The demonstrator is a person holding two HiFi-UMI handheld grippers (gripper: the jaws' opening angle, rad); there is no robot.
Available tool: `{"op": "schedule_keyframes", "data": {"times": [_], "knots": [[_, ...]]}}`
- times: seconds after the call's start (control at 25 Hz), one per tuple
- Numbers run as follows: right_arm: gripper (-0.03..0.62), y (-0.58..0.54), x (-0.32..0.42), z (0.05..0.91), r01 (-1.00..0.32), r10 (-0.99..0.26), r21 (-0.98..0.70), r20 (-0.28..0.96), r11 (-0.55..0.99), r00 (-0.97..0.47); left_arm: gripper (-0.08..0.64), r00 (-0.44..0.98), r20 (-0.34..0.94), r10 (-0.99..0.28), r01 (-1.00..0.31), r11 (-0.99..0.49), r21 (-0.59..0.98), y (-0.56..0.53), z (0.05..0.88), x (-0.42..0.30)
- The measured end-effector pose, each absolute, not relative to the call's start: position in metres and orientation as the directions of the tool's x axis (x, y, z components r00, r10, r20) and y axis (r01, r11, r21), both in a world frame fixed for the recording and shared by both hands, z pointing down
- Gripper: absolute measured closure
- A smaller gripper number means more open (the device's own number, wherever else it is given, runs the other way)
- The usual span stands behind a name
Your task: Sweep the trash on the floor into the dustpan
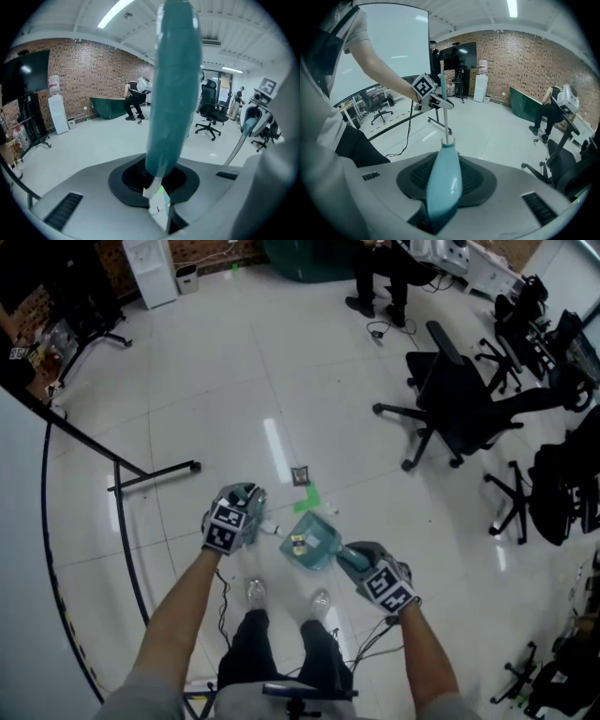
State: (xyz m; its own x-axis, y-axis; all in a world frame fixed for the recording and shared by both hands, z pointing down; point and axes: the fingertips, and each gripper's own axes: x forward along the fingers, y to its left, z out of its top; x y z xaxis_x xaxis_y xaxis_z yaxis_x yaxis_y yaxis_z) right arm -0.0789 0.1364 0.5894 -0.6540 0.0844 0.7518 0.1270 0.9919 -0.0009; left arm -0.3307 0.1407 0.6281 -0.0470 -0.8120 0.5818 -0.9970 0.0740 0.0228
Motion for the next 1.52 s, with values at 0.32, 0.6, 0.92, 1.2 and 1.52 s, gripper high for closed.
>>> {"op": "schedule_keyframes", "data": {"times": [0.32, 0.6, 0.92, 1.2, 1.52], "knots": [[0.479, 0.136, -0.092, 0.588, 0.112, 0.076, -0.001, 0.742, 0.994, -0.666, 0.515, 0.07, 0.55, -0.832, -0.991, 0.005, 0.133, 0.096, 0.642, -0.296], [0.478, 0.136, -0.074, 0.59, 0.085, 0.074, -0.022, 0.726, 0.996, -0.683, 0.515, 0.156, 0.532, -0.833, -0.983, -0.077, 0.167, 0.068, 0.641, -0.23], [0.479, 0.12, -0.032, 0.59, 0.049, 0.038, -0.006, 0.712, 0.999, -0.701, 0.517, 0.233, 0.506, -0.831, -0.963, -0.125, 0.239, 0.042, 0.634, -0.172], [0.479, 0.079, 0.024, 0.567, -0.054, -0.036, -0.005, 0.679, 0.999, -0.733, 0.517, 0.205, 0.514, -0.833, -0.978, -0.147, 0.151, 0.024, 0.6, -0.162], [0.479, 0.027, 0.054, 0.554, -0.133, -0.127, 0.045, 0.694, 0.99, -0.709, 0.518, 0.188, 0.537, -0.822, -0.982, -0.167, 0.087, -0.014, 0.588, -0.172]]}}
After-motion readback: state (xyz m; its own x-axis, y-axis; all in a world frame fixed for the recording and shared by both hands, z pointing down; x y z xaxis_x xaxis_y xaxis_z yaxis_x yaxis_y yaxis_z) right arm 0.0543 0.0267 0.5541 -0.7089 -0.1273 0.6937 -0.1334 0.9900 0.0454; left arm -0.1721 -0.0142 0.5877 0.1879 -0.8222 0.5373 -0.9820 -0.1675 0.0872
